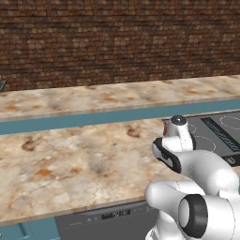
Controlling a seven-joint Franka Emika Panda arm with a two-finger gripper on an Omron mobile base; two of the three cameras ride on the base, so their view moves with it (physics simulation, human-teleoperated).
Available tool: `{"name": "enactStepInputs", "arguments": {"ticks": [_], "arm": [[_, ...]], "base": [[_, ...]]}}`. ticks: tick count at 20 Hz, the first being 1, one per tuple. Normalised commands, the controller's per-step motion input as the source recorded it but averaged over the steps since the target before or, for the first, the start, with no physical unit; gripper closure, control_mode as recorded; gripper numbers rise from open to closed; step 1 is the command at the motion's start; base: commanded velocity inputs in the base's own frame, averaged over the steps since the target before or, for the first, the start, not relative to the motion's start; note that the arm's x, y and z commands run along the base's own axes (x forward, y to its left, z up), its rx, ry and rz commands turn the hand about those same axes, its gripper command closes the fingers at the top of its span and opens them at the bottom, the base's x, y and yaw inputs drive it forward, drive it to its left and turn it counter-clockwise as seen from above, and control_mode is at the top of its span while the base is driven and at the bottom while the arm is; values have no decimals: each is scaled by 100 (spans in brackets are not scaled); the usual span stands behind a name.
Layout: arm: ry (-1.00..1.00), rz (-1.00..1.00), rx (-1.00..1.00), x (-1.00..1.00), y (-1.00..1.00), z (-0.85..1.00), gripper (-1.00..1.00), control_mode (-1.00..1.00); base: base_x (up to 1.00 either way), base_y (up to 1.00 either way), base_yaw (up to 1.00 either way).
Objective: Four empty soda cans are scattered around the kitchen. Gather all the cans and cluster them next to the stove for recycling.
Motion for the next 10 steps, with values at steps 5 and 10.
{"name": "enactStepInputs", "arguments": {"ticks": [5, 10], "arm": [[0, -1, 0, 2, -2, -19, 100, -100], [6, -3, 0, 0, 0, -42, 100, -100]], "base": [[0, 0, 0], [0, 0, 0]]}}
